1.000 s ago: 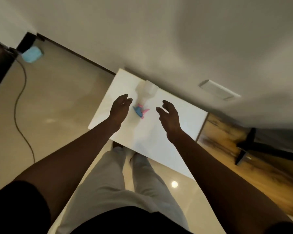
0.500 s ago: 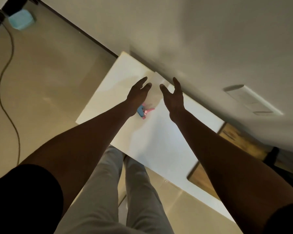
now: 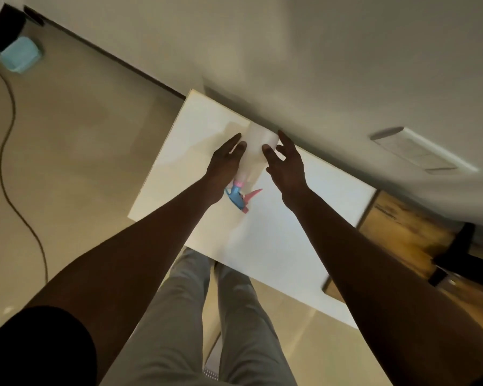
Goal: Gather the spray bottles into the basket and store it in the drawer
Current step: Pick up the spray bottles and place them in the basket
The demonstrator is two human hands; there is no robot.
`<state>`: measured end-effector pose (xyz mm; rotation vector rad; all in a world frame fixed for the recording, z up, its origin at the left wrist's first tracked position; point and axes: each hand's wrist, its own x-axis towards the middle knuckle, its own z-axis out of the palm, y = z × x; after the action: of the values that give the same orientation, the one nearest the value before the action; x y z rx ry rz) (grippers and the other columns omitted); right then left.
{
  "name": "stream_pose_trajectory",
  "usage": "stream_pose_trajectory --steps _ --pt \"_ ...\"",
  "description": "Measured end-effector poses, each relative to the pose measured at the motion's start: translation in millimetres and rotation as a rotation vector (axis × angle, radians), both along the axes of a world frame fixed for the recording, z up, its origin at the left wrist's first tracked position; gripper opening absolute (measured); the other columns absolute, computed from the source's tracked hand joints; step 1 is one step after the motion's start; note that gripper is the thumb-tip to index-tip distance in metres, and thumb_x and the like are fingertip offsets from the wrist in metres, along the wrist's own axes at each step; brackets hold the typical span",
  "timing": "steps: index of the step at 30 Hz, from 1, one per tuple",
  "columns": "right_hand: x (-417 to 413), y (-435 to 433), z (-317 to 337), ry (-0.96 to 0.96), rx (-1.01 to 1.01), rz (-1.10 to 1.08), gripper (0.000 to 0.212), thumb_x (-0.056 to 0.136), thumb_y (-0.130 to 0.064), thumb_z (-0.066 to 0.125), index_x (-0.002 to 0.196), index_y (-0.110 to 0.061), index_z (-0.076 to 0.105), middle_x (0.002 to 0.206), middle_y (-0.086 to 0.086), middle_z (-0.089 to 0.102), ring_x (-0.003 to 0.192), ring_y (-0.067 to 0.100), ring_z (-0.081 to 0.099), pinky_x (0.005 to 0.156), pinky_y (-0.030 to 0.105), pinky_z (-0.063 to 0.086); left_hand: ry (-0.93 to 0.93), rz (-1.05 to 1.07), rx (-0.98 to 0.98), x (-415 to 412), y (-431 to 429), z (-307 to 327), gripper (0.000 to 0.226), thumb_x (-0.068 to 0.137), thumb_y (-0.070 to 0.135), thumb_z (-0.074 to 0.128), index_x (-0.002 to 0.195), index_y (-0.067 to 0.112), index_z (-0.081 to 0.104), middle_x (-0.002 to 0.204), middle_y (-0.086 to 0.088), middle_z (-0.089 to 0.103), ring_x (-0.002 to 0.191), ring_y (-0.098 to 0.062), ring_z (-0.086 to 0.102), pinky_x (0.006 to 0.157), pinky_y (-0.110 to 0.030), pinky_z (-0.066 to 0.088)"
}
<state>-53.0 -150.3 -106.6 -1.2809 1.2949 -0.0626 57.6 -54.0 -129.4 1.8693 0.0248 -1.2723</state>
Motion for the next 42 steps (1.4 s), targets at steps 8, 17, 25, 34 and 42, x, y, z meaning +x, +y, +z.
stream_pose_trajectory --steps 8,17,25,34,42 --pt "-40.0 44.9 63.6 0.015 -0.011 -0.047 0.059 0.099 -0.046 0.066 0.154 -0.029 0.049 0.145 0.0 0.06 0.124 0.014 0.058 0.096 0.026 0.047 0.197 -0.14 -0.005 -6.6 46.2 71.6 0.055 0.098 0.051 0.064 0.144 0.022 0.058 0.133 -0.01 0.069 0.102 -0.033 0.076 0.095 -0.048 0.062" --pt "-109.3 124.6 114.2 -0.203 0.205 -0.583 0.052 0.096 -0.033 0.074 0.146 -0.027 0.059 0.136 0.007 0.064 0.125 0.023 0.065 0.095 0.038 0.061 0.38 -0.334 0.051 -42.8 74.5 127.7 0.055 0.098 0.055 0.06 0.139 0.019 0.06 0.128 -0.018 0.069 0.103 -0.034 0.073 0.072 -0.038 0.063" --pt "-172.9 210.5 159.5 -0.362 0.264 -0.947 0.054 0.095 -0.035 0.075 0.146 -0.033 0.058 0.141 -0.006 0.065 0.127 0.023 0.066 0.101 0.049 0.059 0.537 -0.483 0.264 -106.3 103.2 174.7 0.051 0.096 0.061 0.06 0.103 0.012 0.068 0.085 -0.021 0.08 0.065 -0.029 0.078 0.061 -0.035 0.062" --pt "-262.6 357.9 177.6 -0.37 0.196 -1.275 0.056 0.089 -0.046 0.077 0.141 -0.038 0.062 0.138 -0.013 0.065 0.121 0.014 0.066 0.08 0.036 0.065 0.435 -0.903 0.289 -212.4 197.5 197.3 0.039 0.101 0.051 0.058 0.117 0.015 0.063 0.098 -0.02 0.08 0.077 -0.031 0.081 0.058 -0.036 0.063" --pt "-322.8 520.0 194.8 -0.35 0.208 -1.513 0.056 0.087 -0.048 0.079 0.14 -0.033 0.064 0.139 -0.006 0.064 0.119 0.016 0.064 0.064 0.029 0.062 0.351 -1.195 0.196 -306.9 320.5 221.0 0.049 0.1 0.035 0.066 0.146 0.023 0.055 0.14 -0.012 0.062 0.115 -0.037 0.07 0.083 -0.043 0.065"
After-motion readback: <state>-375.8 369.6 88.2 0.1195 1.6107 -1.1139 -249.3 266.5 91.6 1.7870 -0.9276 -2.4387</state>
